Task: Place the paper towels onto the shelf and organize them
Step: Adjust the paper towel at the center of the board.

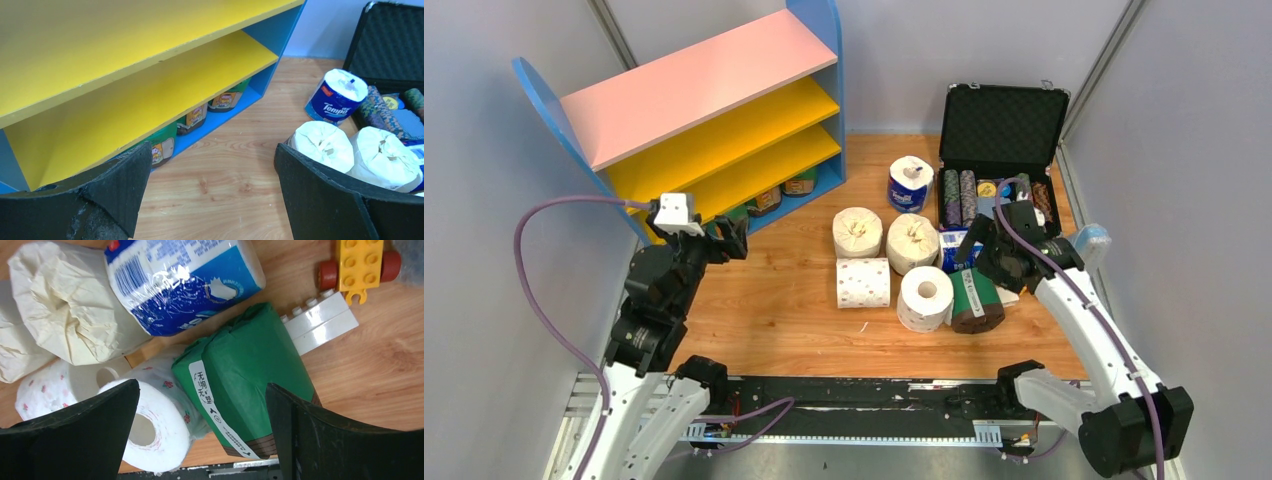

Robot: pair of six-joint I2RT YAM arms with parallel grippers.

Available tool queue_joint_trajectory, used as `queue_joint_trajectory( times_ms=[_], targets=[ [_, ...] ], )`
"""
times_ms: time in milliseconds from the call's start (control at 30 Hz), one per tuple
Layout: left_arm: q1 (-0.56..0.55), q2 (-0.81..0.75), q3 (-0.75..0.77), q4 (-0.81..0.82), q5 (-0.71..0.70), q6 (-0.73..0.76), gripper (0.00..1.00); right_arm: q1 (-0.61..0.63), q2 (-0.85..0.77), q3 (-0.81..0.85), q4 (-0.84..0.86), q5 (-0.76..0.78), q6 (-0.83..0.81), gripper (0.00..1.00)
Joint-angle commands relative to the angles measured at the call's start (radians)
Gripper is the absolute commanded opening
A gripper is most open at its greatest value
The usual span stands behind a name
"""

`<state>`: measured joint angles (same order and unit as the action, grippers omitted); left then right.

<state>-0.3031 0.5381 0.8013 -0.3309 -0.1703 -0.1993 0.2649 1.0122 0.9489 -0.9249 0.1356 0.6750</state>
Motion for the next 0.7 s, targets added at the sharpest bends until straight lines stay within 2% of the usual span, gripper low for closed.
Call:
queue_joint_trajectory(
  times_ms=[0, 400, 500, 667],
  targets=[
    [-0.022, -0.067, -0.026, 0.057, -0.050, 0.003, 1.00, -0.010, 0.028, 0.026, -0.044, -0.060, -0.015, 1.00],
    [-0.033, -0.067, -0.020, 0.047, -0.028, 0.001, 1.00, -0.017, 0.129, 0.115, -0.084, -0.003, -0.038, 1.00],
    [-0.033, -0.070, -0.020, 0.047, -0.023, 0.001, 1.00, -0.017, 0.190, 0.176, -0.082, 0.054, -0.040, 1.00],
    [-0.037, -0.085, -0.023, 0.045, -0.028, 0.004, 1.00, -0.015, 0.330, 0.255, -0.090, 0.057, -0.060, 1.00]
  ],
)
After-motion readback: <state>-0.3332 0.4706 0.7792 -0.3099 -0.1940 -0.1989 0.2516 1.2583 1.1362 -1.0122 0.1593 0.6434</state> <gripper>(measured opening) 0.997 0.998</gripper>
